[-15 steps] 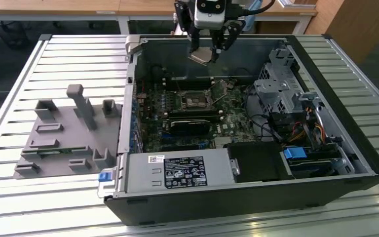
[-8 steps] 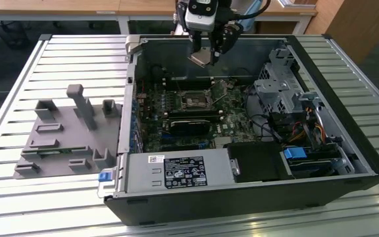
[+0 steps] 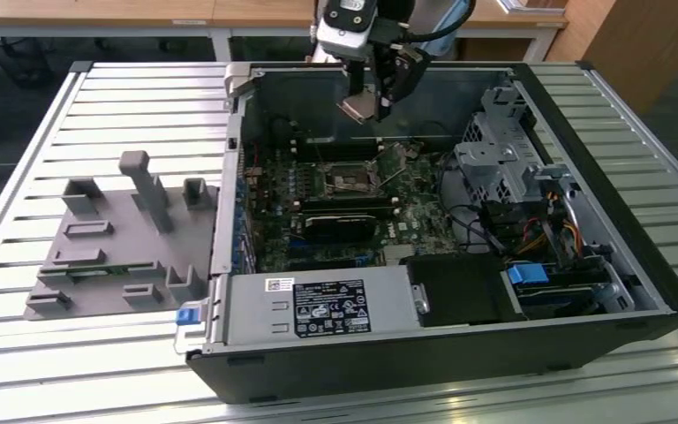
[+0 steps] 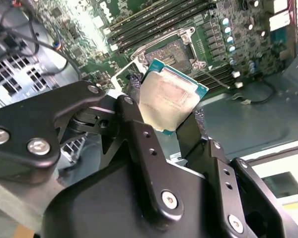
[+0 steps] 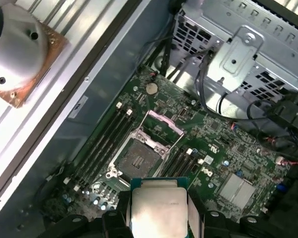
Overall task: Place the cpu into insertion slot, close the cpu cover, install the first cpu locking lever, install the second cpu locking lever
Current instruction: 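Place the cpu into insertion slot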
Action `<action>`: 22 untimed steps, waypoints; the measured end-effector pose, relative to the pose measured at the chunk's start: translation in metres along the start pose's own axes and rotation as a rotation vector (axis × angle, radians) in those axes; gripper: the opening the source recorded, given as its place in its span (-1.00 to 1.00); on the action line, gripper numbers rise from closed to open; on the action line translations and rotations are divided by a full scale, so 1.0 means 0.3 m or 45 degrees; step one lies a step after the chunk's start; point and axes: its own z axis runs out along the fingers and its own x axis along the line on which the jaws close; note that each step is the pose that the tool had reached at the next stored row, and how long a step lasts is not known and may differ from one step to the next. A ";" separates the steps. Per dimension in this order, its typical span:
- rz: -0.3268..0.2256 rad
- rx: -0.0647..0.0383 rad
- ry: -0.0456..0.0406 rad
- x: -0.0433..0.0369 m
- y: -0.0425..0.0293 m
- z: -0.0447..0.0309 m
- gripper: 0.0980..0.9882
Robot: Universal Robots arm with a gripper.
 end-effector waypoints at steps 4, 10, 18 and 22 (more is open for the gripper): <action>0.083 -0.002 -0.007 0.000 0.000 0.006 0.00; 0.176 -0.004 -0.016 0.002 0.000 0.013 0.00; 0.336 -0.006 -0.030 0.002 -0.002 0.025 0.00; 0.422 -0.008 -0.038 0.002 -0.002 0.032 0.00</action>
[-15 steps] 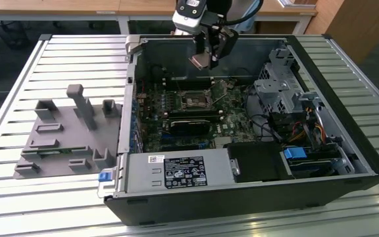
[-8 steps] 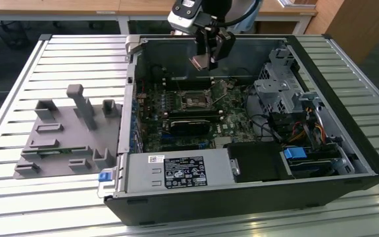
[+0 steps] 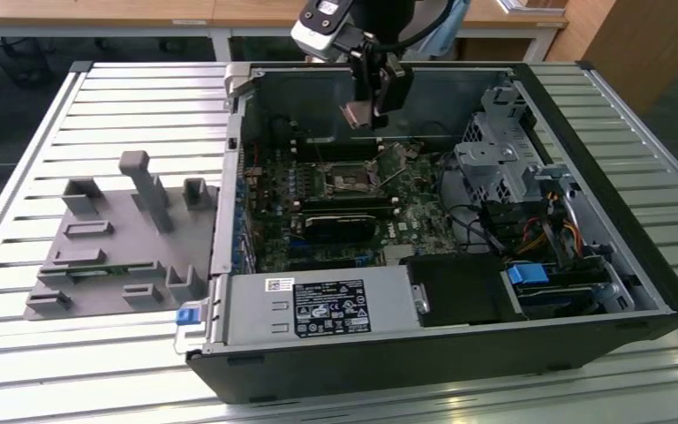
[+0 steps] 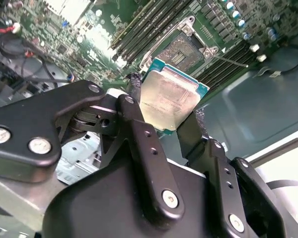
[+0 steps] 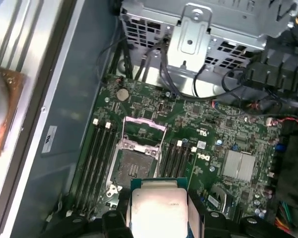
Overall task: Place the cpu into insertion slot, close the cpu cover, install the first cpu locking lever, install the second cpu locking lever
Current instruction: 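Place the cpu into insertion slot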
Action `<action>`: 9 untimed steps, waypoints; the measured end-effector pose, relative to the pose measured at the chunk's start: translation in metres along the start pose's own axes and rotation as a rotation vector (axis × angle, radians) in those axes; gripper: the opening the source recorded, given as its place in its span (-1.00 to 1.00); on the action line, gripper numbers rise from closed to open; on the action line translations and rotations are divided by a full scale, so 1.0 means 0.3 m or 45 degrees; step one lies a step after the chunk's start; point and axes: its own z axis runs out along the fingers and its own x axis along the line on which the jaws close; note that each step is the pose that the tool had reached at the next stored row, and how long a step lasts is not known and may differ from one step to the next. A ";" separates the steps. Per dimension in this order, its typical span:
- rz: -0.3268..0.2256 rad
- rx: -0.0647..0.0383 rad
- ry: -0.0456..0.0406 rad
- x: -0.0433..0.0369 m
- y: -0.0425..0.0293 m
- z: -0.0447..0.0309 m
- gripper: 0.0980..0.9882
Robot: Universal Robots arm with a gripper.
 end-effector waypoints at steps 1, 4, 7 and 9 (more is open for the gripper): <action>0.020 0.000 -0.002 0.000 0.000 0.002 0.00; 0.062 -0.001 -0.005 0.001 -0.002 0.006 0.00; 0.087 -0.002 -0.008 0.004 -0.007 0.008 0.00; 0.094 -0.002 -0.009 0.005 -0.010 0.010 0.00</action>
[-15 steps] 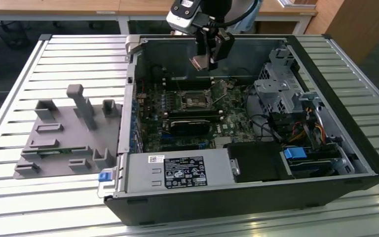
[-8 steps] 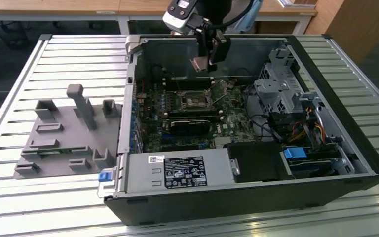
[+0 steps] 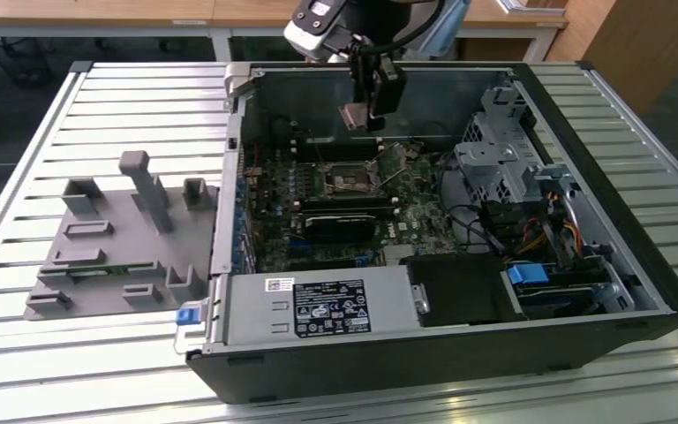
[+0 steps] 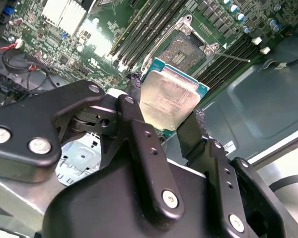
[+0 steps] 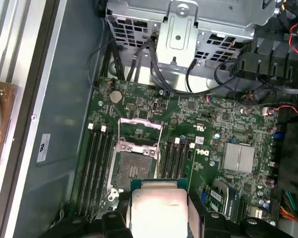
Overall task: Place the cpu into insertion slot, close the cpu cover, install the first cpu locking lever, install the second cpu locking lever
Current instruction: 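Place the cpu into insertion slot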
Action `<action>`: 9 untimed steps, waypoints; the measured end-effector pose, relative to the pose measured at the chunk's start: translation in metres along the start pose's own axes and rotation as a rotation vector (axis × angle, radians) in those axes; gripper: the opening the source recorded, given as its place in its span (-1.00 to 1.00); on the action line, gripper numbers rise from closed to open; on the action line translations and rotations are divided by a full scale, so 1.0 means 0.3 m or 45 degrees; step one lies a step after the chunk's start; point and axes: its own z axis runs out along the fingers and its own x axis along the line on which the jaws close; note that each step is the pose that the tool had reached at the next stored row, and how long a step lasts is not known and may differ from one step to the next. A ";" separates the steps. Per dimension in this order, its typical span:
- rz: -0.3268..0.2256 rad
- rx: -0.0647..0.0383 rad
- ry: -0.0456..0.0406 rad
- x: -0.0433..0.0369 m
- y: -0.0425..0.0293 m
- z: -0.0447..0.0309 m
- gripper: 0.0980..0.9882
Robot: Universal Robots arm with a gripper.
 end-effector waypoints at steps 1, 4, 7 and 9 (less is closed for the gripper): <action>0.001 0.000 0.000 0.000 -0.002 0.001 0.00; 0.015 -0.001 -0.001 0.006 -0.010 0.009 0.00; 0.050 -0.002 -0.004 0.009 -0.014 0.019 0.00; 0.065 -0.002 -0.006 0.015 -0.014 0.031 0.00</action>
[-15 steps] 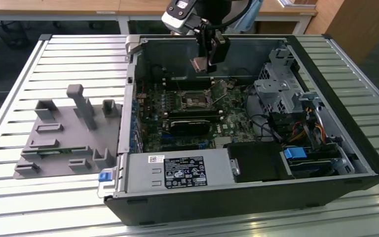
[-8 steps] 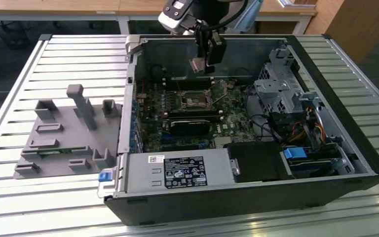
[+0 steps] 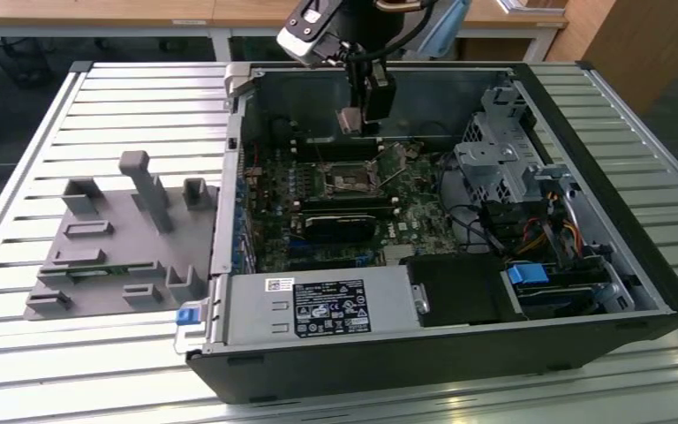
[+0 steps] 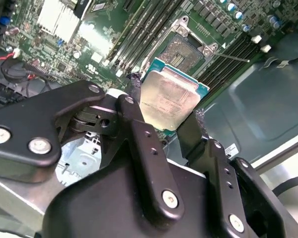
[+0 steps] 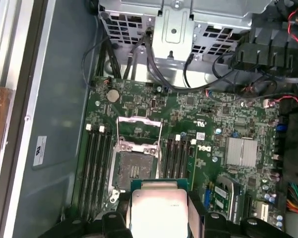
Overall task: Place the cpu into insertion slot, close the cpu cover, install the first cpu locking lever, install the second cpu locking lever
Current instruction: 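Place the cpu into insertion slot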
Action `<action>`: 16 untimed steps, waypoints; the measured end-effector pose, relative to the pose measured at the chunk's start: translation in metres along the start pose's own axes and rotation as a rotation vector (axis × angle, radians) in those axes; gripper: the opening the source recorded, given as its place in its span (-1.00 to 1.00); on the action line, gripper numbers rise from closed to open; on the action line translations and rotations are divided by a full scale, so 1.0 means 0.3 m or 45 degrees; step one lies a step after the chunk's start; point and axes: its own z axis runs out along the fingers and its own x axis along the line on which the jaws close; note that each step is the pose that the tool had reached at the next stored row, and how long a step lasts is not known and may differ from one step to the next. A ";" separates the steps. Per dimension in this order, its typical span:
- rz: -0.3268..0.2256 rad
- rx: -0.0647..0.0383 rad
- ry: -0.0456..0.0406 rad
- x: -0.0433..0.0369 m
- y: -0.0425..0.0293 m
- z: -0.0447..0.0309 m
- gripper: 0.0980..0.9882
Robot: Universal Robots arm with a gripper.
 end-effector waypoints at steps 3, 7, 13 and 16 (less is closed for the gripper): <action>0.004 0.000 0.000 0.016 0.000 0.019 0.00; 0.021 -0.001 -0.002 0.030 -0.001 0.040 0.00; 0.066 -0.001 -0.006 0.036 -0.003 0.069 0.00; 0.068 -0.002 -0.007 0.039 -0.003 0.082 0.00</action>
